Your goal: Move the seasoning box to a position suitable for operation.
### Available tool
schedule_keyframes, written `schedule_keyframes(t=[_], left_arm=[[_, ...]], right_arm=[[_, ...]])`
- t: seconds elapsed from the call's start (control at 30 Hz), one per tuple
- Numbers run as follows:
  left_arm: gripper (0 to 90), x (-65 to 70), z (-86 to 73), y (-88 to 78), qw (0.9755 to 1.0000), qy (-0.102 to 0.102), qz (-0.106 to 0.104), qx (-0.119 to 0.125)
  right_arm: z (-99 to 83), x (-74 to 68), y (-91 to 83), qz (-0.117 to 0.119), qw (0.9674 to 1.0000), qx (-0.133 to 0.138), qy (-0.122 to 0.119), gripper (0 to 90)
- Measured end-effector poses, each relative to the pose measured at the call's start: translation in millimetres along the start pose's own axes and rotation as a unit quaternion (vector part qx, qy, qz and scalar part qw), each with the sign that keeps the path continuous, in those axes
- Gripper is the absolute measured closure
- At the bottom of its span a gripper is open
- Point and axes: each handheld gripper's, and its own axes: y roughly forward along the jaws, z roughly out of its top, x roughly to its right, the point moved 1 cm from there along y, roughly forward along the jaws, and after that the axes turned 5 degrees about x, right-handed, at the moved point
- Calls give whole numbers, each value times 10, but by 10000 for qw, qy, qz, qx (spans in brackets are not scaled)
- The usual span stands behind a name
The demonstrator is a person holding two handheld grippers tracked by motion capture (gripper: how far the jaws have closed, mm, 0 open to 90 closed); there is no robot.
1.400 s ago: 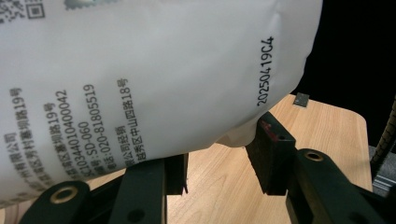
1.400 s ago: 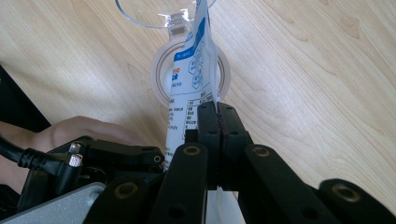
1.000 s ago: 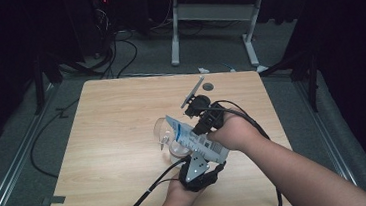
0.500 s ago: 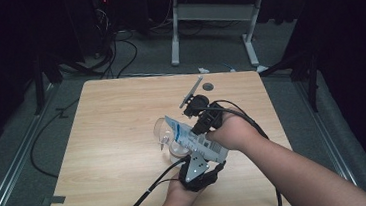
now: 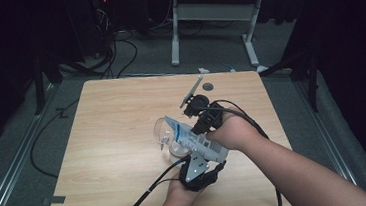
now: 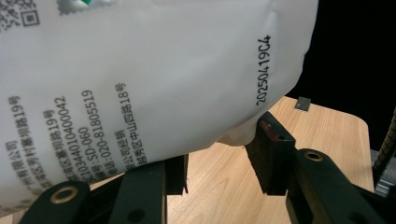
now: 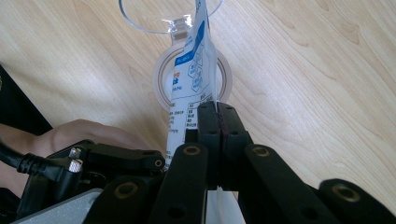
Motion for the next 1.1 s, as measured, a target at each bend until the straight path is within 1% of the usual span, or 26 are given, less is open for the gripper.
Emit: schedule_keyframes(t=[0.47, 1.1], left_arm=[[611, -2, 21, 7, 10000, 4, -6, 12], [611, -15, 31, 17, 10000, -13, -33, 7]], right_arm=[[0, 10, -22, 9, 10000, 48, -5, 899], [3, 18, -25, -41, 10000, 52, -17, 899]])
